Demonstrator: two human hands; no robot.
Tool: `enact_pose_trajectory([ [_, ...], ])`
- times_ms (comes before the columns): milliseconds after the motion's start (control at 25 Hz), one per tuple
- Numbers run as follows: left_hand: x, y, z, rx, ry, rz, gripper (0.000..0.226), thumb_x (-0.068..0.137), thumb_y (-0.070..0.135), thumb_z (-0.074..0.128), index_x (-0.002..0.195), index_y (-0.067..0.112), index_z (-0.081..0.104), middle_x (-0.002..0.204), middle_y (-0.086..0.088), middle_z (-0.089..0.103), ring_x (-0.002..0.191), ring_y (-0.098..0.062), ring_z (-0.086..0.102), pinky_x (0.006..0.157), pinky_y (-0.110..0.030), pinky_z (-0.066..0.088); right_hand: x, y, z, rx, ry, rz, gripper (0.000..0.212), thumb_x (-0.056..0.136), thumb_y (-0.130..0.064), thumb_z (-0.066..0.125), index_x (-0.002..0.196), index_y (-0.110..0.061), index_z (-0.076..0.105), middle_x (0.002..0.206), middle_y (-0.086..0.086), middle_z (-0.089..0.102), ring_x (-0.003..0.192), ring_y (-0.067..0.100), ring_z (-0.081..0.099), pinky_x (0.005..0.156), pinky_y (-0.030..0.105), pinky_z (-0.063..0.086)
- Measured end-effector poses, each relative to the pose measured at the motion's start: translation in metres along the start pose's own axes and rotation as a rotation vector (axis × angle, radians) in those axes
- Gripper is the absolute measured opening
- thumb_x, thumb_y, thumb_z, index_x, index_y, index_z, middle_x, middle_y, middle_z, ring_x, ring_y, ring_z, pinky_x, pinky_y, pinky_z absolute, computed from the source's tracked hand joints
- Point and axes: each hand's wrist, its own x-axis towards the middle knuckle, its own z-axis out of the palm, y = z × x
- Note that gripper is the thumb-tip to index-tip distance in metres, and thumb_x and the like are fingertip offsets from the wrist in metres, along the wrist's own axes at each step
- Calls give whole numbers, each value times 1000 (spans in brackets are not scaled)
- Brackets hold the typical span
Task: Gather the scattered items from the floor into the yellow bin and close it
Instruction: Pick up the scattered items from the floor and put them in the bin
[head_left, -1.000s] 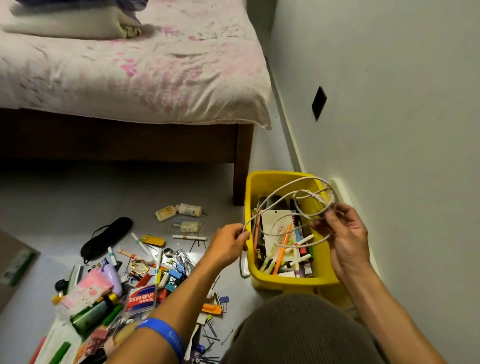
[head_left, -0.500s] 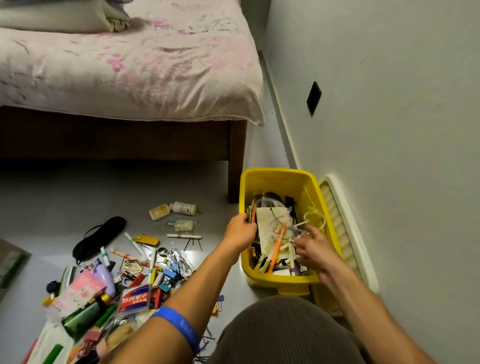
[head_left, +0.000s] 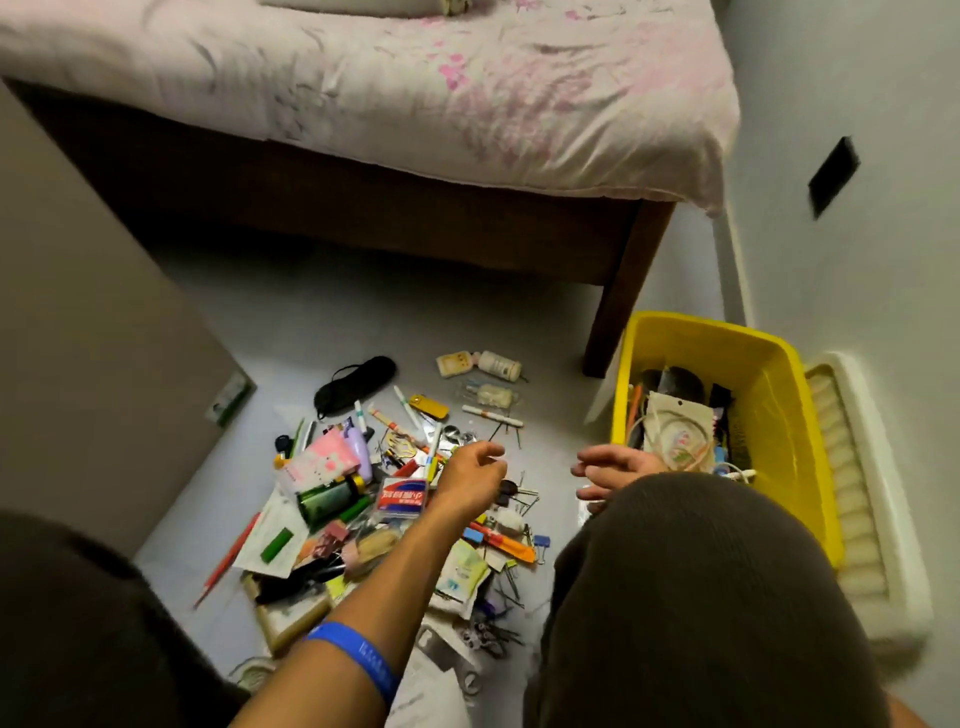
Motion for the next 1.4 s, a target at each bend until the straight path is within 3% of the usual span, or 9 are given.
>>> enact_pose_trajectory([
  [120,-3,-38,-41,-24,129,-90,32,95,16,56,126,14,62,112,-3,65,82,-13,62,67,-28,52,20,-3,39,-48,-90,55,20,92,-2,61,105,-18,65,110,8,70,81,16,73,63,22,57],
  [240,0,-76,-65,9,169,-170,27,94,16,57,120,17,64,114,-1,64,101,-20,61,91,-42,53,46,9,70,-161,-184,108,21,92,-5,62,108,-17,65,106,5,69,83,15,70,59,17,54],
  [400,21,-113,-73,72,189,-203,24,91,13,58,107,31,62,111,3,65,95,-20,64,86,-46,57,73,46,96,-411,-199,149,46,88,-18,70,131,-24,55,125,-3,61,101,11,61,78,23,50],
  [520,62,-127,-70,278,214,-114,34,92,20,59,126,29,57,115,6,66,94,-13,63,86,-41,56,97,81,106,-795,-107,109,82,78,-35,78,147,-34,32,152,-1,38,118,16,52,91,29,49],
  [640,113,-127,-56,511,171,-8,64,89,35,65,146,27,35,141,-2,51,125,-24,52,103,-44,45,115,115,119,-924,-111,251,115,71,-54,79,155,-34,3,163,4,10,138,31,34,109,47,40],
  [760,154,-122,-42,759,15,-91,99,79,55,69,154,29,9,155,-11,30,137,-36,35,110,-54,30,119,139,135,-955,-42,236,117,71,-60,75,154,-36,-4,159,3,6,137,30,27,106,45,39],
  [960,171,-137,-26,729,-172,-69,85,78,41,73,148,29,25,130,-11,53,111,-33,56,86,-39,46,127,148,149,-569,76,141,86,81,-22,76,148,-38,24,135,-3,35,116,16,51,88,23,47],
  [1120,156,-141,-21,538,-192,-11,53,84,31,64,134,31,47,117,-5,65,101,-27,61,77,-33,46,141,145,154,-76,148,230,77,72,1,78,133,-35,47,121,-3,61,96,16,67,75,30,59],
  [1400,136,-133,-16,-32,-197,-194,24,89,17,54,92,36,68,111,8,67,100,-18,64,90,-45,55,157,137,154,409,98,306,38,79,-8,78,103,-34,65,113,15,67,87,32,74,64,39,61],
])
